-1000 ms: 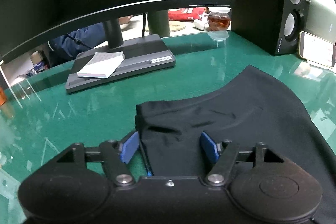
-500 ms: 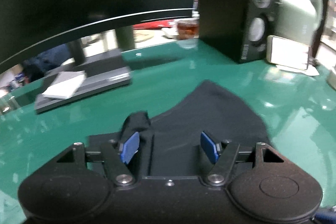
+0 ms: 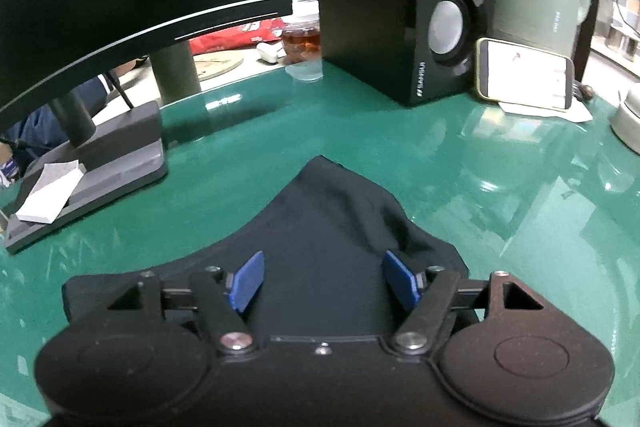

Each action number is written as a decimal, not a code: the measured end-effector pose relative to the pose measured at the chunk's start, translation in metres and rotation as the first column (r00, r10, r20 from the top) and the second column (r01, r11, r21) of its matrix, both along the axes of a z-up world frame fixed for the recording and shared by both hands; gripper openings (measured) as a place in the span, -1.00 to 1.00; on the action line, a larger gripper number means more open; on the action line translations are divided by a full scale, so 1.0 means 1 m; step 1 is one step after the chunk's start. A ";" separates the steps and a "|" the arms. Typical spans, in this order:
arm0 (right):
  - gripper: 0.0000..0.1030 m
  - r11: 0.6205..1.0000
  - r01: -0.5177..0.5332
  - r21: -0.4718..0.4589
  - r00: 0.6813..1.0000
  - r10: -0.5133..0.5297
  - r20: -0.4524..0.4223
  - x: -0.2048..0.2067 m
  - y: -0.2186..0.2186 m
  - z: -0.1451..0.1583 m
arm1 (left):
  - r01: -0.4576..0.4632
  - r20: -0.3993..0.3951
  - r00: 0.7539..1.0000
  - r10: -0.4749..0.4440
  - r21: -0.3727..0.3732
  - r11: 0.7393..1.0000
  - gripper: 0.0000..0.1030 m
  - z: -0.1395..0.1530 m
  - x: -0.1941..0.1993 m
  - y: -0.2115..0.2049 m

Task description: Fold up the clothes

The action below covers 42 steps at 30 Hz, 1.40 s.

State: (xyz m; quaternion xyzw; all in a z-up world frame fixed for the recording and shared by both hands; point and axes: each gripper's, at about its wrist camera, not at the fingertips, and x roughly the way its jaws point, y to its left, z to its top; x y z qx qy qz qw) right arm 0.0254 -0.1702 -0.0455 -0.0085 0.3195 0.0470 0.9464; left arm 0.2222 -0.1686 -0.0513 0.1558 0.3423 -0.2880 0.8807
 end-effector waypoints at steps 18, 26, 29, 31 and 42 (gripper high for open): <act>0.21 1.000 -0.015 -0.003 1.000 0.015 -0.004 0.001 0.001 0.000 | -0.035 0.002 0.999 0.035 -0.078 0.996 0.62 0.020 -0.003 0.033; 0.18 0.999 -0.007 0.037 1.000 0.006 0.004 -0.001 -0.006 0.001 | 0.005 0.013 1.000 -0.004 -0.070 0.998 0.62 0.031 -0.060 0.094; -0.06 0.992 0.066 0.103 0.997 -0.069 0.021 -0.001 -0.024 0.009 | 0.034 -0.008 0.999 -0.035 -0.113 0.993 0.62 0.038 -0.088 0.121; -0.25 0.980 0.138 0.141 0.989 -0.145 0.036 0.000 -0.039 0.016 | 0.061 -0.032 0.997 -0.066 -0.138 0.989 0.62 0.041 -0.106 0.134; -0.28 0.998 0.039 0.040 0.999 -0.039 0.015 0.031 -0.017 0.013 | 0.118 -0.154 0.979 -0.137 -0.132 0.984 0.52 0.014 -0.150 0.144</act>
